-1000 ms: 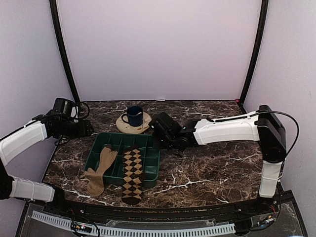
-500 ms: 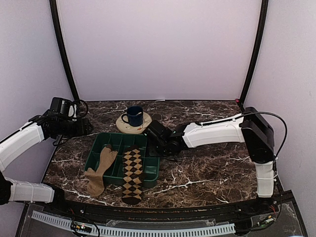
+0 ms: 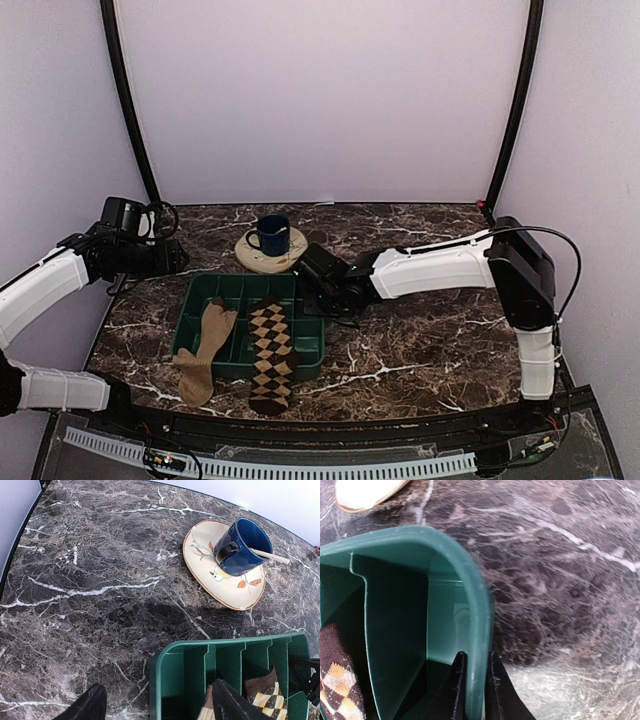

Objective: Roll the socks
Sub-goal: Move the storage box to the center of the board, then pick up the sock from the storage box, then move the sock to the center of the board.

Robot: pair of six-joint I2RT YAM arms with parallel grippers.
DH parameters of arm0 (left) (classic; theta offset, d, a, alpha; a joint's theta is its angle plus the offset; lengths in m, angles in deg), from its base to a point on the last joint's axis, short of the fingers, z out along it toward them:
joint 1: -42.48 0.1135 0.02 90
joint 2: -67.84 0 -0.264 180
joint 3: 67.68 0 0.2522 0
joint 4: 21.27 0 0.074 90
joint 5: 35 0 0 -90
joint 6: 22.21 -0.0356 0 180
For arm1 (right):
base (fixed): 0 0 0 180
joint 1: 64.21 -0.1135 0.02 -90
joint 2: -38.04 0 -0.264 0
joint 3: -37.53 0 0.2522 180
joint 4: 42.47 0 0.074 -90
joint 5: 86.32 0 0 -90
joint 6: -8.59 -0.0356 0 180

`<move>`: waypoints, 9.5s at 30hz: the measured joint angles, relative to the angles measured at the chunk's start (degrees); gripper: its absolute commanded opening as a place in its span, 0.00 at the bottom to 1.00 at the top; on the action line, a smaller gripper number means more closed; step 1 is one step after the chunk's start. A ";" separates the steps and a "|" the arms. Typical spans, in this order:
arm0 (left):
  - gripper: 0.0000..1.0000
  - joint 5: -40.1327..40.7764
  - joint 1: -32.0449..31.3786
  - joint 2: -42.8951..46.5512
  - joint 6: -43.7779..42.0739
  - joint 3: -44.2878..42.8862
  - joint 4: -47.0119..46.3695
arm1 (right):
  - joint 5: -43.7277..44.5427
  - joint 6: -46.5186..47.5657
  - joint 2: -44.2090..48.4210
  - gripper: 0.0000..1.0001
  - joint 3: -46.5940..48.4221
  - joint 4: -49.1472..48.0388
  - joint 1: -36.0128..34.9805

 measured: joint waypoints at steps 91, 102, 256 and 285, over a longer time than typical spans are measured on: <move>0.74 9.79 -39.80 -44.78 -1.16 -22.84 -17.88 | -4.22 35.52 -3.85 0.65 16.50 -1.79 45.03; 0.62 11.85 -39.65 -52.30 7.52 -33.75 -11.67 | -4.37 35.74 8.98 0.67 5.57 -9.38 44.57; 0.00 25.40 -54.99 -14.75 43.04 6.49 20.57 | -12.07 24.02 -3.52 0.62 -6.56 -20.70 7.50; 0.00 27.76 -54.99 -13.57 43.54 7.93 19.56 | -12.87 16.90 3.82 0.00 -20.02 -26.43 7.30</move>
